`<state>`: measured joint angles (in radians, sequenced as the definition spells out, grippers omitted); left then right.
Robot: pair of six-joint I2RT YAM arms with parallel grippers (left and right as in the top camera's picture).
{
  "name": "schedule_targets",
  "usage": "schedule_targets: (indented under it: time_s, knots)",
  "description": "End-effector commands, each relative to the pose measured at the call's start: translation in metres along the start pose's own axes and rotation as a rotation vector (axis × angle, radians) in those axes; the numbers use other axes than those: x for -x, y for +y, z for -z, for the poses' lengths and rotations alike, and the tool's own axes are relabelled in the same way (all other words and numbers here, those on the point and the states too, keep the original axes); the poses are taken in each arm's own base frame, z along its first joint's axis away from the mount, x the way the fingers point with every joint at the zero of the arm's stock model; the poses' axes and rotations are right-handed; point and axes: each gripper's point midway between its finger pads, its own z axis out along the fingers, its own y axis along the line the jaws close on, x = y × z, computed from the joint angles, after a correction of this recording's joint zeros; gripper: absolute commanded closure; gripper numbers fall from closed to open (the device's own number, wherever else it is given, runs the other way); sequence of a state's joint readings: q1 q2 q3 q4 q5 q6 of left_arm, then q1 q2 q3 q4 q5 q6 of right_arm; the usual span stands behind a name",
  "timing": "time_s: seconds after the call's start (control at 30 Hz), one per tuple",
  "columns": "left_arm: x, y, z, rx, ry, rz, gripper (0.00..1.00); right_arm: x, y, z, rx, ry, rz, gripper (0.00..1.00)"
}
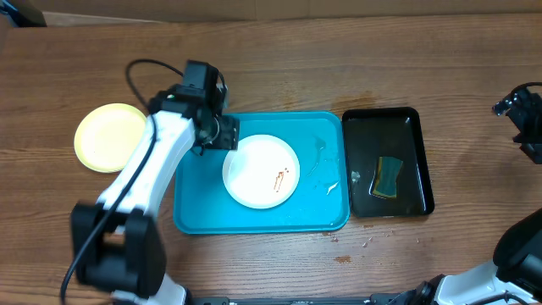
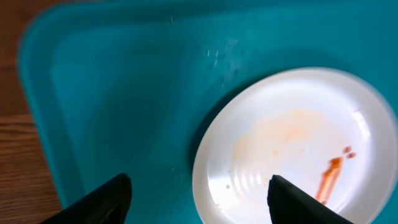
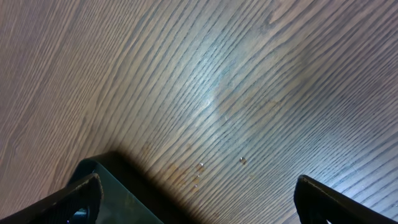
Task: Clean dirty plates on tray and stack at the side
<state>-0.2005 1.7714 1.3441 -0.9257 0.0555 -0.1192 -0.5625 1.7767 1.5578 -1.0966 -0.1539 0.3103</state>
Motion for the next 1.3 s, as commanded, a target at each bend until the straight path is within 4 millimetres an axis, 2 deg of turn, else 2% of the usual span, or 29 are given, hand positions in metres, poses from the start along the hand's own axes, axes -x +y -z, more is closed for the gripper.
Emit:
schedule_targets:
  time_s: [0.0, 0.13, 0.33, 0.5, 0.6, 0.67, 0.73, 0.8, 0.93, 1.03, 1.07, 1.13, 1.2, 1.27]
  knots:
    - [-0.014, -0.004, -0.026, -0.032, 0.103, -0.081, 0.33, 0.004, 0.002, 0.003, 0.009, -0.013, 0.000, 0.00]
    - [-0.023, -0.013, -0.045, -0.084, 0.166, -0.115, 0.36, 0.004, 0.002, 0.003, 0.009, -0.013, 0.000, 0.00]
    - [-0.027, -0.016, -0.069, -0.085, 0.203, -0.118, 0.54, 0.004, 0.002, 0.003, 0.009, -0.013, 0.000, 0.00]
    - [-0.029, -0.016, -0.074, -0.082, 0.216, -0.085, 0.73, 0.004, 0.002, 0.003, 0.009, -0.013, 0.000, 0.00]
    - [-0.028, -0.016, -0.074, -0.082, 0.215, -0.059, 0.74, 0.010, 0.005, 0.003, 0.018, -0.037, 0.004, 0.00]
    - [-0.028, -0.016, -0.074, -0.078, 0.216, -0.020, 0.85, 0.024, 0.010, 0.004, 0.042, -0.094, 0.015, 0.00]
    - [-0.029, -0.016, -0.074, -0.069, 0.222, 0.047, 0.96, 0.026, 0.020, 0.005, 0.095, -0.096, 0.004, 0.00]
    - [-0.030, -0.016, -0.073, -0.058, 0.231, 0.144, 0.96, 0.018, 0.031, 0.007, 0.163, -0.058, 0.017, 0.00]
    - [-0.030, -0.016, -0.073, -0.041, 0.233, 0.309, 0.96, -0.012, 0.074, 0.017, 0.398, 0.063, 0.154, 0.00]
    - [-0.027, -0.021, -0.073, -0.066, 0.230, 0.336, 0.94, -0.042, 0.082, 0.013, 0.346, 0.135, 0.237, 0.04]
    - [-0.027, -0.022, -0.073, -0.070, 0.230, 0.334, 0.89, -0.053, 0.083, 0.010, 0.307, 0.161, 0.256, 0.05]
    - [-0.028, -0.022, -0.073, -0.071, 0.232, 0.323, 0.66, -0.077, 0.086, 0.005, 0.225, 0.213, 0.335, 0.08]
    - [-0.028, -0.022, -0.073, -0.073, 0.231, 0.297, 0.57, -0.098, 0.084, 0.001, 0.118, 0.247, 0.398, 0.11]
    - [-0.028, -0.022, -0.073, -0.075, 0.231, 0.279, 0.53, -0.118, 0.081, 0.000, 0.006, 0.276, 0.475, 0.11]
